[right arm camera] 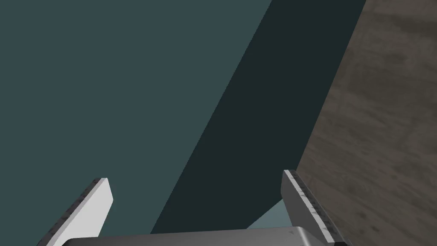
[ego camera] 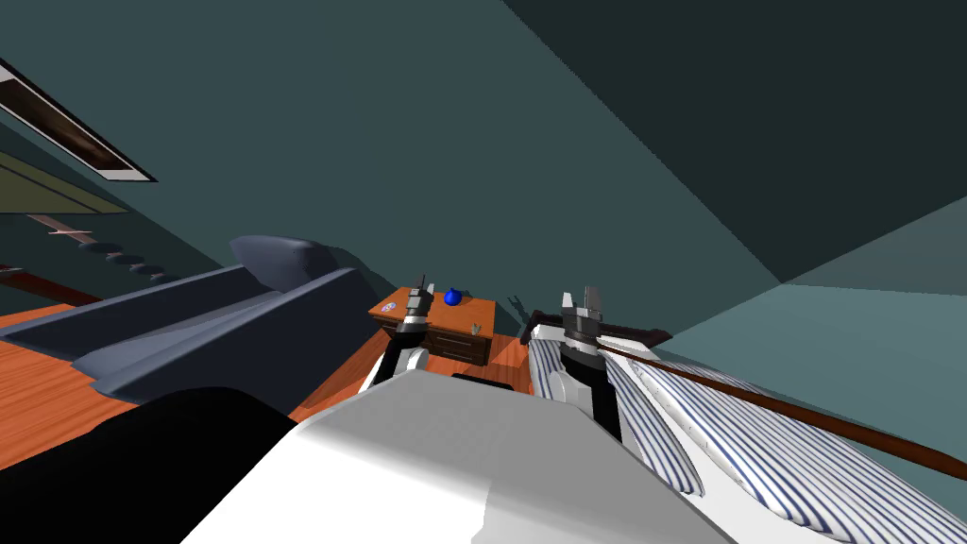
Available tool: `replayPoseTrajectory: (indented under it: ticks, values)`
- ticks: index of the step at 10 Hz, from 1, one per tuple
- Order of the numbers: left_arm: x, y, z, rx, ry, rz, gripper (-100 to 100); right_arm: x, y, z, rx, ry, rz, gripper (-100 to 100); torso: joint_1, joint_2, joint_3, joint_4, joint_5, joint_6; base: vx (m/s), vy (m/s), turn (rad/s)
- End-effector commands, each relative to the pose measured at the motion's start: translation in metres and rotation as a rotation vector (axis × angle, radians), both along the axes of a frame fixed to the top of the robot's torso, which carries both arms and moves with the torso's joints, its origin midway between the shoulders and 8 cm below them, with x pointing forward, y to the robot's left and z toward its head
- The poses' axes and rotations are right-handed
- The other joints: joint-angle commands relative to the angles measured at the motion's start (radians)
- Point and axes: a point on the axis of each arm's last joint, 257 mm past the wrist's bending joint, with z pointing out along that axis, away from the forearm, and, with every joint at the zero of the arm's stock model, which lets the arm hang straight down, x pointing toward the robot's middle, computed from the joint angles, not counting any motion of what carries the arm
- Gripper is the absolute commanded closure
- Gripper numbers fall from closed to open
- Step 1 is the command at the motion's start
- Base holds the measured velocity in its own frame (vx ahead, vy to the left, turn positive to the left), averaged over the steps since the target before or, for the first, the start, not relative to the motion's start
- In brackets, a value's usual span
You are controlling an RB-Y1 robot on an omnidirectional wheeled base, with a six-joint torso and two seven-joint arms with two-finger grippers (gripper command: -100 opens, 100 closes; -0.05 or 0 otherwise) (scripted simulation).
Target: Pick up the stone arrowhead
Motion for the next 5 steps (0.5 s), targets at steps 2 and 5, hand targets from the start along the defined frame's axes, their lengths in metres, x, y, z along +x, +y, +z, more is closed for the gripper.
replayPoseTrajectory:
  ticks: [2,5]
  values:
    - [0.013,-0.002,-0.014,0.034,0.048,-0.032,-100,0.000,0.000,0.000,0.000,0.000,0.000,0,-0.002,0.001,0.000,0.000,0.000,0.000,-0.020,-0.066,0.055]
    - [0.035,0.002,-0.040,0.045,0.126,-0.054,-100,0.000,0.000,0.000,0.000,0.000,0.000,0,-0.007,0.002,0.001,0.000,-0.002,0.000,-0.037,-0.115,0.061]
